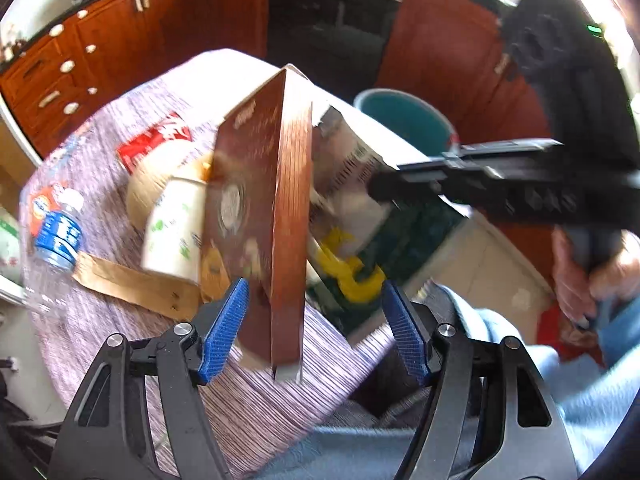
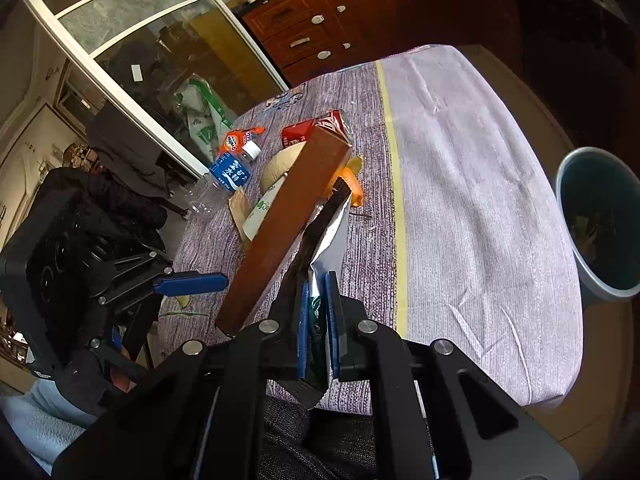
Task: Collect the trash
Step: 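Lift the box with the left tool while the right tool carries the sachet over the bin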
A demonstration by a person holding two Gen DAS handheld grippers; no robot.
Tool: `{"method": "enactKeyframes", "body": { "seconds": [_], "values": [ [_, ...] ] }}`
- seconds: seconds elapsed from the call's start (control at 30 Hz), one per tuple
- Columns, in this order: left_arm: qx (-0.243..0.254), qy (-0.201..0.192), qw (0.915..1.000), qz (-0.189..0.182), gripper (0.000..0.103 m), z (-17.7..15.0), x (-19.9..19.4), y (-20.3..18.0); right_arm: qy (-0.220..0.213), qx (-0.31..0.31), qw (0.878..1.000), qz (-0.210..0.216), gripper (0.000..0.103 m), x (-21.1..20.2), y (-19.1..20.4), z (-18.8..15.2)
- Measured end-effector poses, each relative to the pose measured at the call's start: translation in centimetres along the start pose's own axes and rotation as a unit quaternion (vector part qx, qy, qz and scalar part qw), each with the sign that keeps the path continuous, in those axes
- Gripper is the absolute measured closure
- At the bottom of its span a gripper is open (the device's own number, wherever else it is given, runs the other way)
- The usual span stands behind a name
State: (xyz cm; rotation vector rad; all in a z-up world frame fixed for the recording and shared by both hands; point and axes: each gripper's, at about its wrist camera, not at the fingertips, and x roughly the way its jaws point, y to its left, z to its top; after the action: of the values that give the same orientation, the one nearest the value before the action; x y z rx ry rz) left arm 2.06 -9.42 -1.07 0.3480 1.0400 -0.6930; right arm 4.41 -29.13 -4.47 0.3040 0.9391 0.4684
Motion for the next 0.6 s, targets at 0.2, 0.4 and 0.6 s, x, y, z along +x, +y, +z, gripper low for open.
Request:
{"method": "enactKeyframes", "body": {
  "seconds": [0.2,0.4,0.6],
  "values": [
    [-0.028,0.029,0.9970,0.066,0.033,0.6,2.9,2.1,0.008,-0.004,1.000,-0.004,0.095,0.5,0.0,0.0],
    [-0.012,0.033,0.9947,0.097,0.047,0.4,3.1,2.3,0.008,-0.011,1.000,-0.008,0.095,0.6,0.4,0.4],
    [-0.028,0.014,0.9945,0.100,0.082,0.8,1.7,2.2,0.001,-0.004,1.000,-0.018,0.095,0.3,-0.2,0.3]
  ]
}}
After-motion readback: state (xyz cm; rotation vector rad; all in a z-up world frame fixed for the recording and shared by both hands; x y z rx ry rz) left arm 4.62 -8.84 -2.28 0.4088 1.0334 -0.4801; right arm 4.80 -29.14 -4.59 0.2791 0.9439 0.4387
